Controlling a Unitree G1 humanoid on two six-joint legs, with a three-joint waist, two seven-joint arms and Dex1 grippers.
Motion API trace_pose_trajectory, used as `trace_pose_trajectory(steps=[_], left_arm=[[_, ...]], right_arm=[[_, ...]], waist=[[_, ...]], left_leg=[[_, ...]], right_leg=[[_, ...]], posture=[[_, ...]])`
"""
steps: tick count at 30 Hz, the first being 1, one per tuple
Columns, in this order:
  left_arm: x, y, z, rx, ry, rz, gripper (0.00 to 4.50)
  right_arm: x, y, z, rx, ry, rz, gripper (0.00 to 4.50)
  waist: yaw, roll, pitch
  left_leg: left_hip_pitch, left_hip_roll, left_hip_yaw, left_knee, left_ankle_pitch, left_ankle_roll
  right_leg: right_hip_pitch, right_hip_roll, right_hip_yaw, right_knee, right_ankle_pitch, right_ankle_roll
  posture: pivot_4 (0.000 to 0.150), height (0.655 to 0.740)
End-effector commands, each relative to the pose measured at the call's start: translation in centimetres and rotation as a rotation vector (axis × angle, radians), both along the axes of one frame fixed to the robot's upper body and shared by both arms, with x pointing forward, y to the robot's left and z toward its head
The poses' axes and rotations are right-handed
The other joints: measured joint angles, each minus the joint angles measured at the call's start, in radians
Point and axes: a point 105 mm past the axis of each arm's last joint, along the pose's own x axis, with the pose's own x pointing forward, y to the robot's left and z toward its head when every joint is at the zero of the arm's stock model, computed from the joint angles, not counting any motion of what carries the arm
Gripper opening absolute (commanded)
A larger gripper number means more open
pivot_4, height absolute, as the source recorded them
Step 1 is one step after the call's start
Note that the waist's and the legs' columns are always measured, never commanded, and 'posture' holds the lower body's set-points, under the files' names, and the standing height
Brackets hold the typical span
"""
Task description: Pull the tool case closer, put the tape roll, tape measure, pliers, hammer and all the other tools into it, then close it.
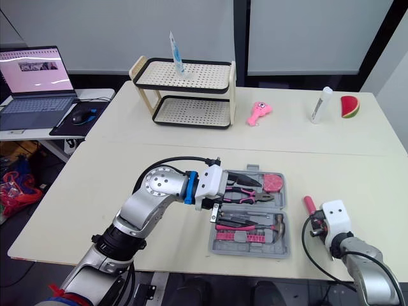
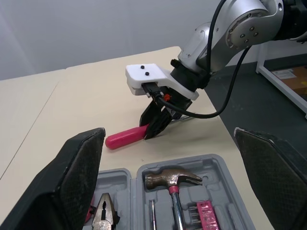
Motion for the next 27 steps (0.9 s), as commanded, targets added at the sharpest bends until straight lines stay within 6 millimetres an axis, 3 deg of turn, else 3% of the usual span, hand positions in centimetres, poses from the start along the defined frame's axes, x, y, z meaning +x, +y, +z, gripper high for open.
trace_pose_trajectory(steps=[1, 5, 8, 12, 14, 17, 22, 27], left_arm=[[-0.2, -0.2, 0.7, -0.012, -0.031, -0.011, 4.5], [0.4, 0.4, 1.2, -0.024, -0.058, 0.009, 4.5], [1.7, 1.6, 2.0, -0.037, -0.075, 0.052, 4.5], [3.2, 6.0, 2.2, -0.017, 0.008, 0.126, 4.5], [2.3, 8.8, 1.2, 0.031, 0.072, 0.112, 4.5], [0.3, 11.2, -0.2, 0.116, 0.117, 0.058, 4.5], [-2.1, 13.5, -1.4, 0.218, 0.118, -0.006, 4.5], [-3.1, 14.0, -1.8, 0.243, 0.083, -0.001, 4.5]], right_arm=[[0.2, -0.5, 1.0, -0.026, -0.028, -0.002, 0.69], [0.5, 0.1, 2.3, -0.038, -0.047, 0.056, 0.69], [1.0, 1.1, 4.2, -0.179, -0.081, 0.238, 0.69], [-0.3, 6.2, 6.5, -0.209, -0.044, 0.665, 0.69], [-1.9, 9.0, 7.2, -0.162, 0.011, 0.859, 0.69], [-2.8, 10.8, 7.4, -0.165, 0.07, 1.013, 0.69], [-2.5, 13.5, 7.1, -0.189, 0.095, 1.131, 0.69], [-3.4, 15.2, 5.9, -0.232, 0.141, 1.211, 0.69]], waist=[[0.0, 0.0, 0.0], [0.0, 0.0, 0.0], [-0.002, 0.001, 0.0], [-0.02, 0.001, 0.0], [-0.028, 0.0, 0.0], [-0.024, 0.0, 0.001], [-0.011, -0.002, 0.002], [-0.01, -0.002, 0.002]], left_leg=[[0.0, 0.0, 0.0, 0.0, 0.0, 0.0], [0.0, 0.0, 0.0, 0.0, 0.0, 0.0], [0.0, 0.0, 0.001, 0.0, 0.0, 0.0], [0.001, 0.001, 0.0, 0.0, 0.0, 0.0], [0.001, 0.002, -0.002, -0.002, 0.0, 0.0], [0.001, 0.003, -0.006, -0.002, 0.0, 0.0], [-0.001, 0.0, -0.009, -0.001, 0.0, 0.0], [-0.001, -0.001, -0.011, 0.0, 0.0, 0.0]], right_leg=[[0.0, 0.0, 0.0, 0.0, 0.0, 0.0], [0.0, 0.0, 0.0, 0.0, 0.0, 0.0], [-0.001, 0.0, 0.0, 0.0, 0.0, 0.0], [-0.001, 0.002, -0.001, 0.0, 0.0, 0.0], [-0.001, 0.003, -0.001, 0.0, 0.0, 0.0], [-0.001, 0.006, -0.001, 0.0, 0.0, 0.0], [-0.001, 0.001, 0.0, -0.001, 0.0, 0.0], [-0.001, -0.002, -0.001, -0.001, 0.0, 0.0]], posture=[[0.15, 0.74], [0.15, 0.74], [0.15, 0.74], [0.15, 0.74], [0.15, 0.74], [0.15, 0.74], [0.15, 0.74], [0.15, 0.74]])
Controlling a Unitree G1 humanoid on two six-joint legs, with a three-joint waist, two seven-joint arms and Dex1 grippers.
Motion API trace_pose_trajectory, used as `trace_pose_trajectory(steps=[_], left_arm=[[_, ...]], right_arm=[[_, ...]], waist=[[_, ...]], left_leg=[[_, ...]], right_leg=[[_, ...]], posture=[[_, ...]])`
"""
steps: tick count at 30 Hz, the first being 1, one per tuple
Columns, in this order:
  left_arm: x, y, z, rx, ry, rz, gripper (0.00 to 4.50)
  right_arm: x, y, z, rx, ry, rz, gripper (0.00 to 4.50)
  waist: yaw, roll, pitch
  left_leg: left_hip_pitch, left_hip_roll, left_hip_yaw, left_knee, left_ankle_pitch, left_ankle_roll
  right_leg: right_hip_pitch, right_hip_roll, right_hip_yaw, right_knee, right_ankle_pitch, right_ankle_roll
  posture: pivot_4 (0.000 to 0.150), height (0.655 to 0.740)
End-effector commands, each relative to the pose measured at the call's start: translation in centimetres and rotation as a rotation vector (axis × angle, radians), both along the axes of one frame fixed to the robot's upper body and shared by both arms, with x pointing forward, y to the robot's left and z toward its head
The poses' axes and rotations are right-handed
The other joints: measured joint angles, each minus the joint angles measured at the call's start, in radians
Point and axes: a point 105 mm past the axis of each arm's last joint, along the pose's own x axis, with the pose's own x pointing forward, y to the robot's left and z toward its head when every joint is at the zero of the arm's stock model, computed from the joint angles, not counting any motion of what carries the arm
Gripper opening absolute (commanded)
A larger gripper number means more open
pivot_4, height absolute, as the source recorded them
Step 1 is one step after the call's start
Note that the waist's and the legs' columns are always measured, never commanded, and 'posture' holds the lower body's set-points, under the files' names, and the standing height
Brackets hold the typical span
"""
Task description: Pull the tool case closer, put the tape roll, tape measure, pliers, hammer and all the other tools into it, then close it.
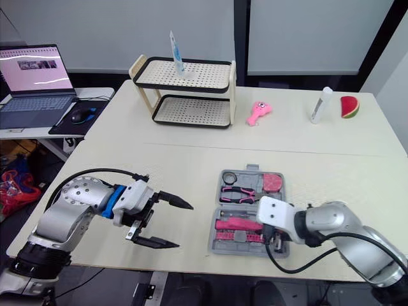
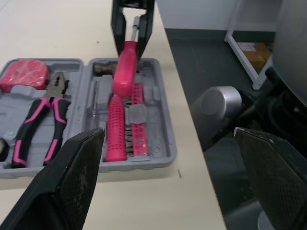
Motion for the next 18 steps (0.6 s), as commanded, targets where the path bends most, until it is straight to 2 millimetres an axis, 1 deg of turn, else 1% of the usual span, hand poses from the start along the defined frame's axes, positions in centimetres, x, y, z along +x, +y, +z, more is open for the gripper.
trace_pose_trajectory(steps=[1, 5, 9, 15, 18], left_arm=[[-0.5, -0.2, 1.0, -0.017, -0.066, -0.009, 4.5], [-0.8, -0.2, 0.9, -0.009, -0.062, -0.003, 4.5], [-1.2, -0.1, 0.9, 0.005, -0.046, -0.008, 4.5], [-1.7, 0.3, 0.6, 0.049, -0.03, -0.037, 4.5], [-2.1, 0.5, 0.5, 0.061, -0.021, -0.048, 4.5]], right_arm=[[-0.9, 1.1, -0.2, -0.029, -0.001, 0.05, 0.69], [-1.2, 2.3, -0.6, -0.049, 0.007, 0.067, 0.69], [-1.1, 3.1, -0.8, -0.079, -0.007, 0.082, 0.69], [-1.6, 4.5, -1.2, -0.102, -0.005, 0.111, 0.69], [-1.8, 4.8, -1.4, -0.109, -0.006, 0.119, 0.69]], waist=[[-0.002, 0.0, 0.0], [-0.011, 0.0, 0.0], [-0.015, 0.0, 0.0], [-0.015, 0.0, 0.0], [-0.015, 0.0, 0.0]], left_leg=[[0.0, 0.0, 0.0, 0.0, 0.0, 0.0], [0.0, 0.001, -0.001, 0.0, 0.0, 0.0], [0.001, 0.001, -0.001, 0.0, 0.0, 0.0], [0.001, 0.001, -0.002, -0.001, 0.0, 0.0], [0.0, 0.001, -0.002, -0.001, 0.0, 0.0]], right_leg=[[0.0, 0.0, 0.0, 0.0, 0.0, 0.0], [0.0, 0.0, 0.0, 0.0, 0.0, 0.0], [-0.001, 0.002, -0.001, 0.001, 0.0, 0.0], [-0.002, 0.003, 0.0, 0.002, 0.0, 0.0], [-0.002, 0.003, -0.001, 0.002, 0.0, 0.0]], posture=[[0.15, 0.74], [0.15, 0.74], [0.15, 0.74], [0.15, 0.74], [0.15, 0.74]])
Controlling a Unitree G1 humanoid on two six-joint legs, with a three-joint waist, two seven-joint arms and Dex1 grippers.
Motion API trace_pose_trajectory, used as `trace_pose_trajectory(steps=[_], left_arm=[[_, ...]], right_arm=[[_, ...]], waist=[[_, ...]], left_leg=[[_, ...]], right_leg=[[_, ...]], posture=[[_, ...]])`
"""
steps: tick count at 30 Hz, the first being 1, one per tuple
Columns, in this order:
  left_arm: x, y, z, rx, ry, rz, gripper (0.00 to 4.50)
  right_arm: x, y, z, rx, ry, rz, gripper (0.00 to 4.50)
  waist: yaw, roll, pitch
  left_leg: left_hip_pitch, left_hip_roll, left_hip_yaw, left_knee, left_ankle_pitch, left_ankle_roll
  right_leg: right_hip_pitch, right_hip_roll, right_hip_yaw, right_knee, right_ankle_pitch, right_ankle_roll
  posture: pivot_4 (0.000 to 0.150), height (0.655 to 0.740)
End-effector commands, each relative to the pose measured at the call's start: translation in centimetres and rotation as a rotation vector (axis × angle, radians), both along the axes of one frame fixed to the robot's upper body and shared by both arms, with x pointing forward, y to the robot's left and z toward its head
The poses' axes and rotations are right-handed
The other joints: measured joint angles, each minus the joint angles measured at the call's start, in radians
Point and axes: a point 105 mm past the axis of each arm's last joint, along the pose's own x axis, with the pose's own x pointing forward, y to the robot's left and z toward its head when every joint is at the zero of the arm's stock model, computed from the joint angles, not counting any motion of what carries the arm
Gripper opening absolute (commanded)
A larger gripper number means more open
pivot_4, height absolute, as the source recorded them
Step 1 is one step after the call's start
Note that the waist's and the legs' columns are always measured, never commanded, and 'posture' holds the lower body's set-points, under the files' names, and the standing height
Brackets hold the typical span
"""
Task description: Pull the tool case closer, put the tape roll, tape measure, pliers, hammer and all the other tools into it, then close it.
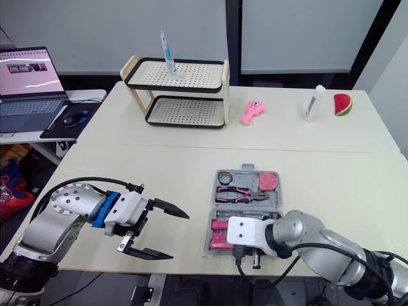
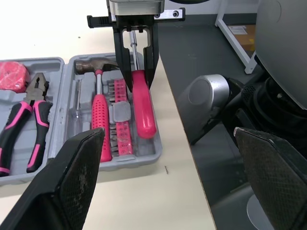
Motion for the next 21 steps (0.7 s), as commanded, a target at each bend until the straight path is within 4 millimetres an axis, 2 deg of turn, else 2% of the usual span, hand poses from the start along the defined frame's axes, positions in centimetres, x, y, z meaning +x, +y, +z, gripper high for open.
trace_pose_trajectory(steps=[1, 21], left_arm=[[-0.7, 0.2, 0.5, 0.015, -0.014, -0.029, 4.5], [-1.0, 0.4, 0.5, 0.032, 0.002, -0.016, 4.5]], right_arm=[[-0.1, 0.5, 0.5, 0.001, -0.043, 0.02, 0.69], [0.5, 0.6, -1.0, -0.014, -0.055, -0.042, 0.69]], waist=[[0.0, 0.0, 0.0], [-0.001, 0.0, 0.0]], left_leg=[[0.0, 0.0, 0.0, 0.0, 0.0, 0.0], [0.0, 0.0, -0.001, 0.0, 0.0, 0.0]], right_leg=[[0.0, 0.0, 0.0, 0.0, 0.0, 0.0], [-0.001, 0.0, 0.0, 0.001, 0.0, 0.0]], posture=[[0.15, 0.74], [0.15, 0.74]])
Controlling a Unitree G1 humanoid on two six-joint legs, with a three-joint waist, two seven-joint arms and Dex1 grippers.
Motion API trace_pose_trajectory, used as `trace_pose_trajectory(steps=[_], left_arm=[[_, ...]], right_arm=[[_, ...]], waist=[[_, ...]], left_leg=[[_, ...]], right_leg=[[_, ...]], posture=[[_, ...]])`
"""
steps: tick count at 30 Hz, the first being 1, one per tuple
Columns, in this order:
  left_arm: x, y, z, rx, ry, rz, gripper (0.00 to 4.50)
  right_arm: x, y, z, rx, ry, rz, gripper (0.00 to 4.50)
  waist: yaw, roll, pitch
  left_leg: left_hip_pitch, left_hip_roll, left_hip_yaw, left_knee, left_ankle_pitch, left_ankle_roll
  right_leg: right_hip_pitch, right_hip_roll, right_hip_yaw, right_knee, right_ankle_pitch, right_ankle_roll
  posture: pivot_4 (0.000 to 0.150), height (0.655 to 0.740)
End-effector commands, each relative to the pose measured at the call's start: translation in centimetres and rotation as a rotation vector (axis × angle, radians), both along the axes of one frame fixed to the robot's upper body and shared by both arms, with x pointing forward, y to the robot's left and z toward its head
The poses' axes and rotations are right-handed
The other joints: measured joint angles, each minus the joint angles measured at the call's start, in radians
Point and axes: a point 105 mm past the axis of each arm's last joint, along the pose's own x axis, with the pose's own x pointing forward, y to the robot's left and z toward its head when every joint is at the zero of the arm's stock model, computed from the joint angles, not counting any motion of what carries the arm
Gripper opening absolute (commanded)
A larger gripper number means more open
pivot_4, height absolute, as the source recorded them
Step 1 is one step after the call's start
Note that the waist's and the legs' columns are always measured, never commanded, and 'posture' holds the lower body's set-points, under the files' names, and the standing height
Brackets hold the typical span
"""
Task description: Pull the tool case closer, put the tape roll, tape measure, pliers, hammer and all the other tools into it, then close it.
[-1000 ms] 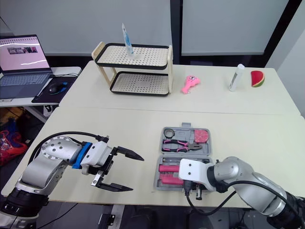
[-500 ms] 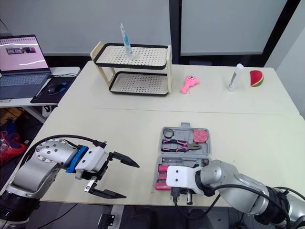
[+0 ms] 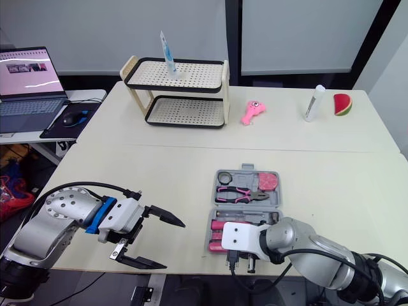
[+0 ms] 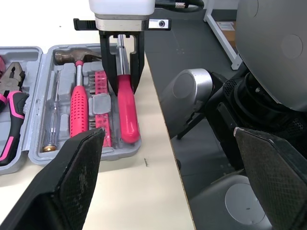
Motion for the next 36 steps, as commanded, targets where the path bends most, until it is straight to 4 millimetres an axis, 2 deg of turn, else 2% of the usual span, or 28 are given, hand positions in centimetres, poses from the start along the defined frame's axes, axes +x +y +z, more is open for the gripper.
trace_pose_trajectory(steps=[1, 9, 11, 15, 21, 25, 29, 36], left_arm=[[0.0, 0.0, 0.7, -0.002, -0.032, -0.008, 4.5], [0.1, -0.1, 0.7, -0.003, -0.03, -0.003, 4.5], [0.1, -0.1, 0.7, -0.003, -0.03, -0.003, 4.5], [0.1, -0.1, 0.6, 0.0, -0.028, -0.004, 4.5], [0.3, -0.4, 0.4, -0.007, -0.033, -0.008, 4.5], [0.6, -0.6, 0.4, -0.012, -0.039, -0.012, 4.5], [0.8, -0.7, 0.3, -0.015, -0.044, -0.011, 4.5], [0.3, -0.7, 0.3, -0.02, -0.037, -0.014, 4.5]], right_arm=[[0.1, 0.3, 0.3, 0.01, -0.024, 0.009, 0.69], [-0.2, 0.4, 0.5, 0.021, -0.007, 0.017, 0.69], [0.0, 0.7, 0.8, 0.041, -0.022, 0.014, 1.4], [0.3, 0.6, 1.3, 0.049, -0.037, 0.018, 2.19], [1.1, 0.3, 3.1, 0.1, -0.111, 0.063, 2.19], [1.1, -1.0, 3.8, 0.112, -0.112, 0.093, 2.19], [1.1, -1.6, 3.5, 0.105, -0.1, 0.095, 2.19], [-0.2, -0.4, 2.3, 0.148, -0.051, 0.064, 2.19]], waist=[[0.0, 0.0, 0.0], [0.0, 0.0, 0.0], [0.0, 0.0, 0.0], [0.0, 0.0, 0.0], [0.0, 0.0, 0.0], [0.0, 0.0, 0.0], [0.0, 0.0, 0.0], [0.0, 0.0, 0.0]], left_leg=[[0.0, 0.0, 0.0, 0.0, 0.0, 0.0], [0.0, 0.0, 0.0, 0.0, 0.0, 0.0], [0.0, 0.0, 0.0, 0.0, 0.0, 0.0], [0.0, 0.0, 0.0, 0.0, 0.0, 0.0], [0.0, 0.0, 0.0, 0.0, 0.0, 0.0], [0.0, 0.0, 0.0, 0.0, 0.0, 0.0], [0.0, 0.0, 0.001, 0.0, -0.001, 0.001], [0.0, 0.001, 0.0, 0.0, -0.002, 0.003]], right_leg=[[0.0, 0.0, 0.0, 0.0, 0.0, 0.0], [0.0, 0.0, 0.0, 0.0, 0.0, 0.0], [0.0, 0.0, 0.0, 0.0, 0.0, 0.0], [0.0, 0.0, 0.0, 0.0, 0.0, 0.0], [0.0, 0.0, 0.0, 0.0, 0.0, 0.0], [0.0, 0.003, 0.0, 0.0, 0.0, 0.0], [0.0, 0.003, 0.0, 0.0, 0.0, 0.0], [0.0, 0.004, 0.001, 0.0, 0.0, 0.0]], posture=[[0.15, 0.74], [0.15, 0.74], [0.15, 0.74], [0.15, 0.74], [0.15, 0.74], [0.15, 0.74], [0.15, 0.74], [0.15, 0.74]])
